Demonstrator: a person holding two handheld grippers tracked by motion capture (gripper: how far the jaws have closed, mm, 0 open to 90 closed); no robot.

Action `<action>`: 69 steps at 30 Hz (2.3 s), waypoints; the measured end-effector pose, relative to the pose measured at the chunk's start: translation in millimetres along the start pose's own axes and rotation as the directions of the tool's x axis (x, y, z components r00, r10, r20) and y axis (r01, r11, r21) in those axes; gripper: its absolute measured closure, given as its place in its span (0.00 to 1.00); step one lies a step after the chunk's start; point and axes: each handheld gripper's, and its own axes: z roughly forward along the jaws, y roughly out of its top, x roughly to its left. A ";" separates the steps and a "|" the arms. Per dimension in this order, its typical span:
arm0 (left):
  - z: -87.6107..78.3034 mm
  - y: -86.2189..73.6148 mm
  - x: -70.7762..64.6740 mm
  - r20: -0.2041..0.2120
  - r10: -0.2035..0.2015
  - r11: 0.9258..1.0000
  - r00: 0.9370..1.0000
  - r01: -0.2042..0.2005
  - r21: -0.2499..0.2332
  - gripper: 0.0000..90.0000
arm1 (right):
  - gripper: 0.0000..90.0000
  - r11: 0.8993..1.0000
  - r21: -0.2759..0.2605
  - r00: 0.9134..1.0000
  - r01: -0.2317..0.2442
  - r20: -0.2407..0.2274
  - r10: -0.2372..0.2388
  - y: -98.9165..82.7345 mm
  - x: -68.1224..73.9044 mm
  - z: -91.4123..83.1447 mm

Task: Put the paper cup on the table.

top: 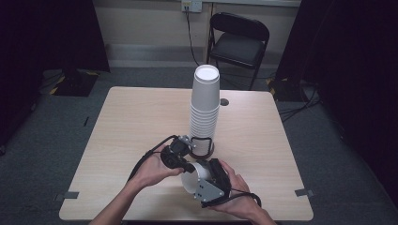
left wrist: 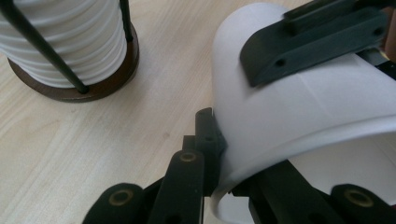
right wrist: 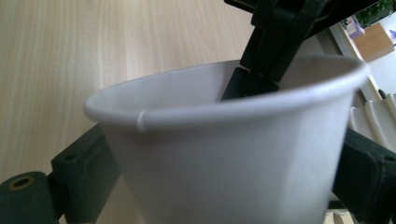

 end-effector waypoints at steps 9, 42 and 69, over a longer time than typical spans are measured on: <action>-2.4 1.5 -1.8 0.004 -0.018 0.999 1.000 0.018 -0.040 0.94 | 0.09 1.000 -0.019 1.000 -0.022 0.010 0.022 8.1 -0.9 1.6; -8.0 -20.8 15.1 -0.036 -0.097 0.942 0.995 0.080 -0.327 0.50 | 0.12 0.952 -0.095 0.957 -0.290 -0.008 0.291 -8.3 -21.2 -6.0; -24.4 -49.1 24.6 -0.068 -0.200 0.826 0.977 0.131 -0.548 0.21 | 0.12 0.891 -0.091 0.895 -0.445 -0.008 0.446 -37.1 -34.5 -6.5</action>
